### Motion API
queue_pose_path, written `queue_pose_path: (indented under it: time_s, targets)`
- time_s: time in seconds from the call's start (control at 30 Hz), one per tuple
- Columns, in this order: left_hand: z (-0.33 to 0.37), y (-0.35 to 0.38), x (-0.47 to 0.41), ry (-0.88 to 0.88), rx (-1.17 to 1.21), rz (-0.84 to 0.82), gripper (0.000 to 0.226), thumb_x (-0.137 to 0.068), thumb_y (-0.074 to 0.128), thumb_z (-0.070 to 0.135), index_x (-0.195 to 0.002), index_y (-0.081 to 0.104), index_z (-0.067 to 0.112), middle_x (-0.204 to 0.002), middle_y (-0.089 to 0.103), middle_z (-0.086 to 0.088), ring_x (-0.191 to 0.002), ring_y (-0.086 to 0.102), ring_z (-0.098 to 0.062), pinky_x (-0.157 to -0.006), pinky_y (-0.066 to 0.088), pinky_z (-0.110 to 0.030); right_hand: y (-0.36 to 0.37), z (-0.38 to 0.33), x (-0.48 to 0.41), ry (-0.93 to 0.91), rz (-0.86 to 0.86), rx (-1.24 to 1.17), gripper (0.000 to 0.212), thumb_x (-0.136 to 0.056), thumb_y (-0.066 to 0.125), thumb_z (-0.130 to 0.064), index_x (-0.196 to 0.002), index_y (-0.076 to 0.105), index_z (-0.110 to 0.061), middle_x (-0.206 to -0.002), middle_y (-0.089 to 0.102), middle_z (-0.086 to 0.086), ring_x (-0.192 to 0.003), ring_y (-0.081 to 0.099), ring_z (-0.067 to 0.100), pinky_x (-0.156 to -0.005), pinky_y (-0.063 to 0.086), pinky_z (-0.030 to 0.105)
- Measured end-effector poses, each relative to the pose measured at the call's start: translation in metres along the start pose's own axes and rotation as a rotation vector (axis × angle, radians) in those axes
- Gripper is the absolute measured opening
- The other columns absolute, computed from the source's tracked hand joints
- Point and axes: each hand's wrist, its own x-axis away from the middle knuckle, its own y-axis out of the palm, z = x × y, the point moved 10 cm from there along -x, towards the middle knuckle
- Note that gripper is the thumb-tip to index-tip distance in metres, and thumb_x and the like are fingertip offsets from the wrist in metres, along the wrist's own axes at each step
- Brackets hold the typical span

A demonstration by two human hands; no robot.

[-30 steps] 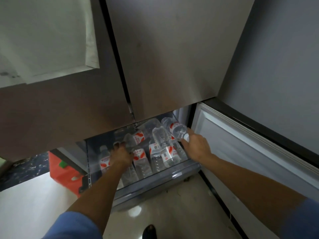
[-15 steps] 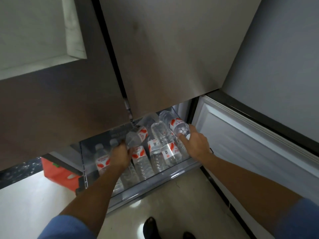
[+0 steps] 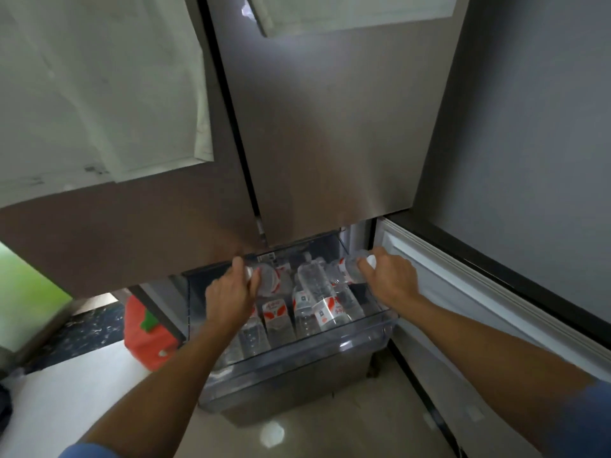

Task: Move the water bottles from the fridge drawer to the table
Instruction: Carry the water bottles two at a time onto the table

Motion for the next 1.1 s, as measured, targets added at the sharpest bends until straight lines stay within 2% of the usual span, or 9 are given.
queue_pose_path:
  time_s: [0.13, 0.23, 0.4, 0.5, 0.6, 0.7, 0.8, 0.97, 1.1]
  targets:
    - [0.006, -0.054, 0.012, 0.000, -0.030, 0.115, 0.034, -0.096, 0.047, 0.042, -0.089, 0.044, 0.009, -0.066, 0.061, -0.016, -0.058, 0.060, -0.039, -0.051, 0.045, -0.039, -0.031, 0.001, 0.000, -0.034, 0.075, 0.000, 0.039, -0.097, 0.046, -0.045, -0.111, 0.057, -0.011, -0.100, 0.068, 0.014, -0.088, 0.063, 0.030, -0.070, 0.043, 0.031]
    - [0.003, -0.091, 0.028, -0.013, -0.049, 0.183, 0.044, -0.093, 0.037, 0.052, -0.091, 0.046, 0.009, -0.064, 0.062, -0.017, -0.056, 0.060, -0.038, -0.050, 0.049, -0.042, -0.063, -0.019, 0.007, -0.131, 0.152, -0.075, 0.037, -0.097, 0.048, -0.041, -0.103, 0.059, -0.006, -0.092, 0.067, 0.018, -0.077, 0.058, 0.031, -0.063, 0.034, 0.031]
    - [-0.009, -0.149, 0.058, -0.063, -0.084, 0.280, 0.031, -0.094, 0.055, 0.037, -0.089, 0.050, 0.007, -0.066, 0.063, -0.021, -0.059, 0.061, -0.039, -0.051, 0.036, -0.033, -0.089, -0.100, 0.040, -0.426, 0.171, -0.008, 0.037, -0.096, 0.044, -0.047, -0.097, 0.057, -0.013, -0.085, 0.067, 0.013, -0.076, 0.061, 0.031, -0.062, 0.041, 0.033]
    - [-0.024, -0.194, 0.087, -0.079, -0.160, 0.386, 0.040, -0.091, 0.051, 0.043, -0.079, 0.050, 0.005, -0.057, 0.060, -0.024, -0.050, 0.058, -0.042, -0.049, 0.030, -0.031, -0.093, -0.150, 0.069, -0.563, 0.146, 0.030, 0.044, -0.094, 0.036, -0.053, -0.099, 0.056, -0.014, -0.078, 0.065, 0.009, -0.074, 0.063, 0.032, -0.058, 0.034, 0.031]
    - [-0.055, -0.236, 0.125, -0.144, -0.190, 0.438, 0.053, -0.083, 0.034, 0.055, -0.080, 0.053, 0.006, -0.056, 0.059, -0.024, -0.050, 0.058, -0.042, -0.047, 0.034, -0.033, -0.099, -0.203, 0.105, -0.697, 0.165, -0.023, 0.047, -0.088, 0.031, -0.055, -0.092, 0.056, -0.015, -0.065, 0.052, 0.001, -0.057, 0.051, 0.024, -0.047, 0.022, 0.025]
    - [-0.101, -0.287, 0.181, -0.248, -0.226, 0.491, 0.055, -0.081, 0.032, 0.057, -0.084, 0.055, 0.007, -0.061, 0.060, -0.023, -0.053, 0.059, -0.041, -0.049, 0.040, -0.036, -0.096, -0.261, 0.148, -0.805, 0.171, -0.080, 0.058, -0.083, 0.023, -0.060, -0.088, 0.058, -0.015, -0.061, 0.058, 0.003, -0.053, 0.054, 0.025, -0.046, 0.039, 0.027]
    - [-0.137, -0.336, 0.254, -0.333, -0.253, 0.518, 0.047, -0.087, 0.044, 0.051, -0.087, 0.056, 0.006, -0.065, 0.061, -0.020, -0.052, 0.051, -0.032, -0.052, 0.034, -0.032, -0.083, -0.317, 0.203, -0.891, 0.159, -0.132, 0.053, -0.085, 0.032, -0.059, -0.090, 0.060, -0.015, -0.066, 0.063, 0.005, -0.054, 0.058, 0.024, -0.052, 0.051, 0.030]
    - [-0.215, -0.405, 0.416, -0.560, -0.376, 0.456, 0.057, -0.079, 0.033, 0.063, -0.086, 0.057, 0.011, -0.068, 0.065, -0.014, -0.059, 0.060, -0.035, -0.055, 0.047, -0.034, -0.036, -0.426, 0.347, -1.077, -0.009, -0.159, 0.046, -0.088, 0.044, -0.058, -0.099, 0.059, -0.016, -0.080, 0.068, 0.009, -0.068, 0.061, 0.029, -0.059, 0.046, 0.032]
    - [-0.263, -0.442, 0.559, -0.783, -0.456, 0.361, 0.041, -0.088, 0.050, 0.052, -0.090, 0.054, 0.012, -0.071, 0.063, -0.008, -0.060, 0.055, -0.026, -0.054, 0.042, -0.031, 0.000, -0.497, 0.473, -1.202, -0.134, -0.163, 0.041, -0.088, 0.050, -0.052, -0.099, 0.060, -0.014, -0.086, 0.069, 0.015, -0.078, 0.063, 0.035, -0.061, 0.037, 0.034]
